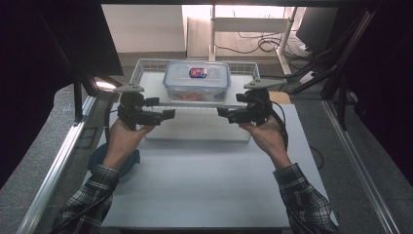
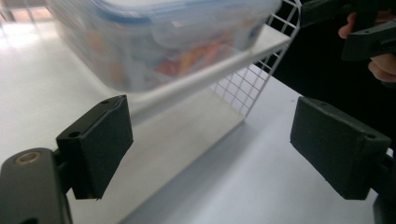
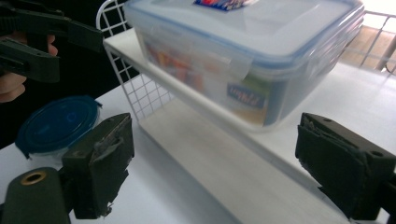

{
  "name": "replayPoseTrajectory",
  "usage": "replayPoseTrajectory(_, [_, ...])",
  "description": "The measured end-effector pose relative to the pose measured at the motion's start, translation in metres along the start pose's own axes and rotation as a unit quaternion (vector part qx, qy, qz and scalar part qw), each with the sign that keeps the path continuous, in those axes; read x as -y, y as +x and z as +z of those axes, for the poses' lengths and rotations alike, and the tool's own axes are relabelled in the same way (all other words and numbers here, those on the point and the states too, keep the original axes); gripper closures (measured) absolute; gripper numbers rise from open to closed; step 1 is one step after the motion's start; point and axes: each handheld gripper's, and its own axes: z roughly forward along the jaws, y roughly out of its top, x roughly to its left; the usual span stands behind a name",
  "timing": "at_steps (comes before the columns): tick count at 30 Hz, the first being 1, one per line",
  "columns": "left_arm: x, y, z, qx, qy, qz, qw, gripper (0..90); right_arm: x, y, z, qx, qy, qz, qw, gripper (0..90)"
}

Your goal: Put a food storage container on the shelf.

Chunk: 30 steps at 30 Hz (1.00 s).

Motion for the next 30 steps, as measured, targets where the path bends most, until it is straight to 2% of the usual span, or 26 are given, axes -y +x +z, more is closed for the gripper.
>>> replayPoseTrajectory(11, [0.036,-0.019,-0.005,0.013,0.009,0.012,0.9998,9.2,0.033,0.015,-0.005,-0.007,0.012,-0.022,0.9997,6.1])
replayPoseTrajectory(18, [0.059,-0.034,-0.007,0.012,0.018,0.029,0.9994,7.5,0.051,0.025,-0.011,-0.017,0.009,-0.027,0.9994,4.3])
replayPoseTrajectory(26, [0.087,-0.05,-0.007,0.007,0.021,0.047,0.9987,6.0,0.077,0.036,-0.014,-0.011,0.008,-0.029,0.9995,2.7])
replayPoseTrajectory(30, [0.101,-0.055,-0.004,0.012,0.028,0.047,0.9984,6.0,0.094,0.037,-0.016,-0.013,0.011,-0.027,0.9995,2.5])
